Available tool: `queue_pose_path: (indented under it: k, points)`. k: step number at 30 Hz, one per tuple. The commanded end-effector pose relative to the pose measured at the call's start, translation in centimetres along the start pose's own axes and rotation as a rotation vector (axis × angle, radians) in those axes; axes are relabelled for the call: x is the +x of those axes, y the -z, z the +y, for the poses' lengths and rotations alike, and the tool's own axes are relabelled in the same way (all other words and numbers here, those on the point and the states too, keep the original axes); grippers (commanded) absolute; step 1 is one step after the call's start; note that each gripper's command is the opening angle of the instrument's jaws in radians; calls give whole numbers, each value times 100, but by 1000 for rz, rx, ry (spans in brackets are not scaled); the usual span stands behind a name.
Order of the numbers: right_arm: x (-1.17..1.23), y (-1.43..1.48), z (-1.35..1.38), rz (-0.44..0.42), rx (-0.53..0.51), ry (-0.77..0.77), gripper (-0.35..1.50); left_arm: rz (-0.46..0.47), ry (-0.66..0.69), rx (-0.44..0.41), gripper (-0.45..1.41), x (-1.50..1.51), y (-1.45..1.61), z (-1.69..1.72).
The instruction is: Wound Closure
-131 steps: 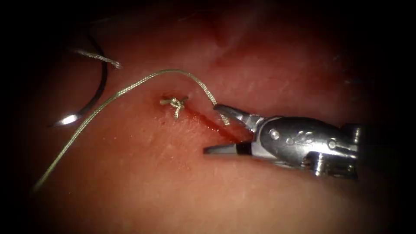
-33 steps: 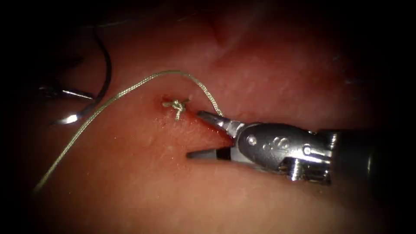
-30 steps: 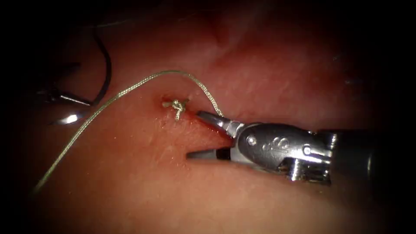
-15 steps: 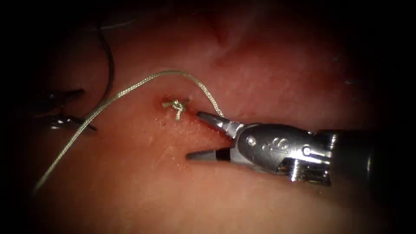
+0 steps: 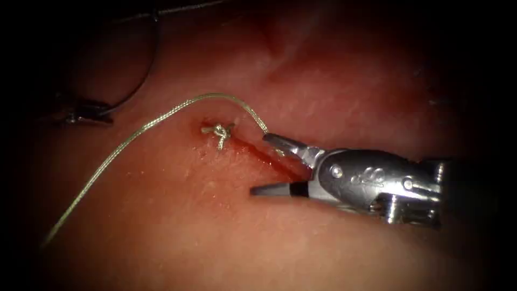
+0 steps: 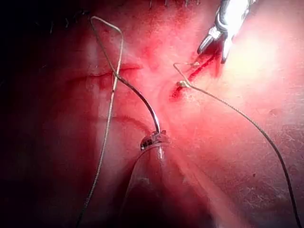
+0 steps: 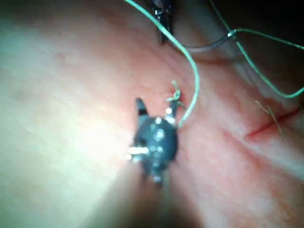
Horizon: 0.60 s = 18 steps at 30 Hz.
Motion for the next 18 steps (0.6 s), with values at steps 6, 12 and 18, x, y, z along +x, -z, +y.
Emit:
queue_pose_path:
  k: [6,12,18]
  points:
    - [-2,32,16,-34,-11,-22,140,75,23,-27,-45,41,-11,4]
    - [3,57,31,-36,-53,-56,140,91,14,-49,-45,77,-33,9]
    - [-4,78,34,-84,-103,-125,128,145,35,-93,-45,153,-65,7]
